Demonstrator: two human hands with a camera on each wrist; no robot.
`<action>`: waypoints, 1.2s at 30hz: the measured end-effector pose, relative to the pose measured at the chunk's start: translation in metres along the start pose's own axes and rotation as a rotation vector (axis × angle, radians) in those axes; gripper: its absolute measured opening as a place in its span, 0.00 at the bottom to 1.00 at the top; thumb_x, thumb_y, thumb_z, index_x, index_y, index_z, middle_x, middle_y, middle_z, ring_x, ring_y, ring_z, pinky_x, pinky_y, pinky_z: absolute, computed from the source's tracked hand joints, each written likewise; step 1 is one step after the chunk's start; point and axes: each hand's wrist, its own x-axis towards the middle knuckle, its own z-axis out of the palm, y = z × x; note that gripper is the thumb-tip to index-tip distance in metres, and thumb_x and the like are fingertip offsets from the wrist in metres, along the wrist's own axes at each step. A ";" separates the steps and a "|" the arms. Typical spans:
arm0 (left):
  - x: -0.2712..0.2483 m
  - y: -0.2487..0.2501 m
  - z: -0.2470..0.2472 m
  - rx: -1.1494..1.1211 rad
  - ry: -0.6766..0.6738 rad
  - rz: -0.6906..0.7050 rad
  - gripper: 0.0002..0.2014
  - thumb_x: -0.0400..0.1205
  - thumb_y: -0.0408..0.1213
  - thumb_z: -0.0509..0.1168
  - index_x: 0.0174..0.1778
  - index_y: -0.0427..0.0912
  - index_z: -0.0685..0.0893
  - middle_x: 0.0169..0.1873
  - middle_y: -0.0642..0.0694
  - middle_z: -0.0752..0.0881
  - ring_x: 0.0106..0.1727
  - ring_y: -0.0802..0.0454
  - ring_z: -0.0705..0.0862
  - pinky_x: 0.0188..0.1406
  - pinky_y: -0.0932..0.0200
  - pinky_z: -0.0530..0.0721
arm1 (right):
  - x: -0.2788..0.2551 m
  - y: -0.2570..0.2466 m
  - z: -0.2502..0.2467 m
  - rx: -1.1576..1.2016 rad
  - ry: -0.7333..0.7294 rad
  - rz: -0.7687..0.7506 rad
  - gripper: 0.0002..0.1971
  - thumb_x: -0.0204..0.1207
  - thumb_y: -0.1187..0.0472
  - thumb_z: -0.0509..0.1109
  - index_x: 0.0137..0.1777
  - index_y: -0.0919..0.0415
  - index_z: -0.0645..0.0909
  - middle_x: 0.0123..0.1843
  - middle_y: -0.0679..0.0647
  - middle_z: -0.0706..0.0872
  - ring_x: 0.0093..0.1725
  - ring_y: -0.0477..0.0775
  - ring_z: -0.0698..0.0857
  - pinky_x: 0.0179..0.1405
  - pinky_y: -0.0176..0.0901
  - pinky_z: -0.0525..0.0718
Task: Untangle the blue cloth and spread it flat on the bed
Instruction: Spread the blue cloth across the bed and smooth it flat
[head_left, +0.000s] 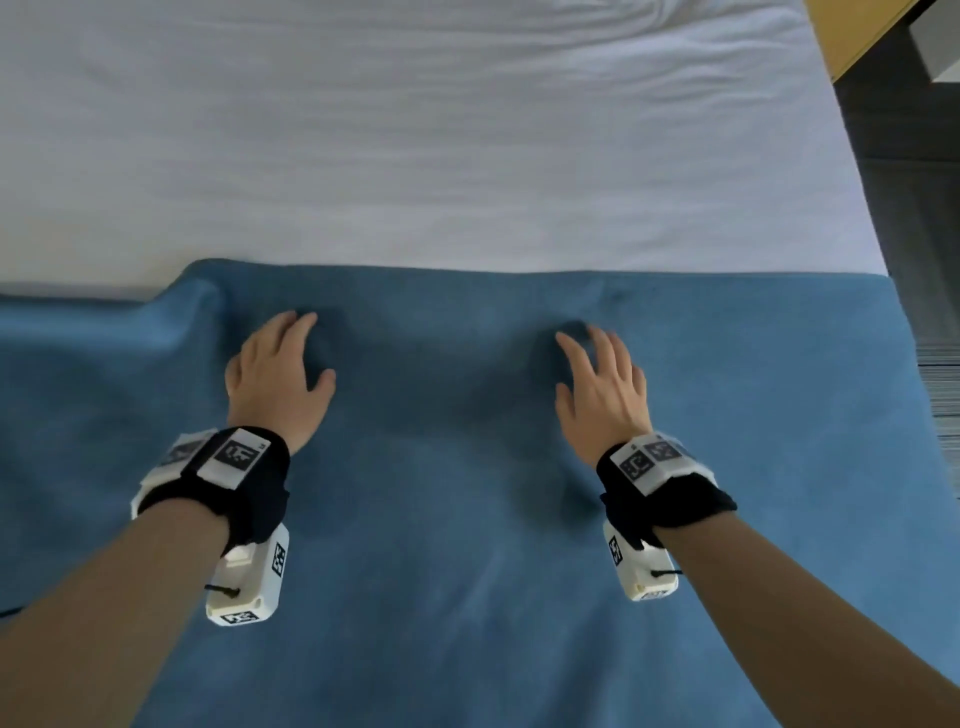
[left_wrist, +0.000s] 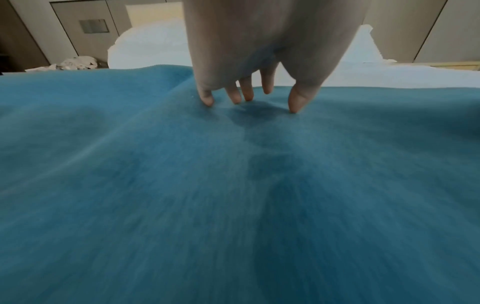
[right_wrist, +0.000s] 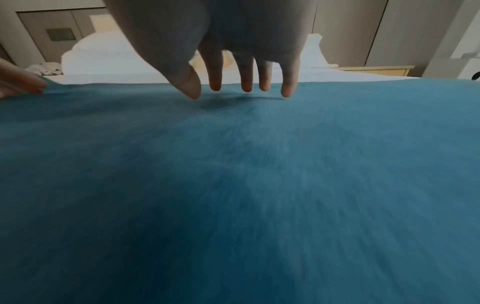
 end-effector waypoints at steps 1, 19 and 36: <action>-0.011 -0.003 0.003 -0.005 0.000 0.003 0.30 0.80 0.39 0.64 0.79 0.46 0.64 0.80 0.45 0.63 0.81 0.43 0.59 0.79 0.40 0.56 | -0.013 -0.002 0.004 0.002 -0.006 -0.014 0.29 0.79 0.58 0.60 0.80 0.53 0.60 0.83 0.59 0.58 0.82 0.61 0.54 0.76 0.58 0.61; -0.297 -0.153 0.013 -0.024 -0.132 -0.250 0.25 0.78 0.36 0.65 0.73 0.51 0.72 0.78 0.50 0.66 0.78 0.46 0.66 0.73 0.43 0.65 | -0.260 -0.130 0.097 -0.022 -0.273 -0.479 0.27 0.80 0.56 0.57 0.79 0.47 0.59 0.85 0.57 0.50 0.84 0.61 0.47 0.80 0.60 0.52; -0.368 -0.358 -0.030 0.146 -0.200 0.249 0.31 0.68 0.34 0.69 0.70 0.46 0.76 0.77 0.48 0.70 0.75 0.46 0.71 0.72 0.47 0.69 | -0.386 -0.341 0.172 -0.177 -0.187 -0.569 0.25 0.58 0.58 0.78 0.58 0.55 0.82 0.68 0.56 0.81 0.69 0.61 0.79 0.63 0.60 0.81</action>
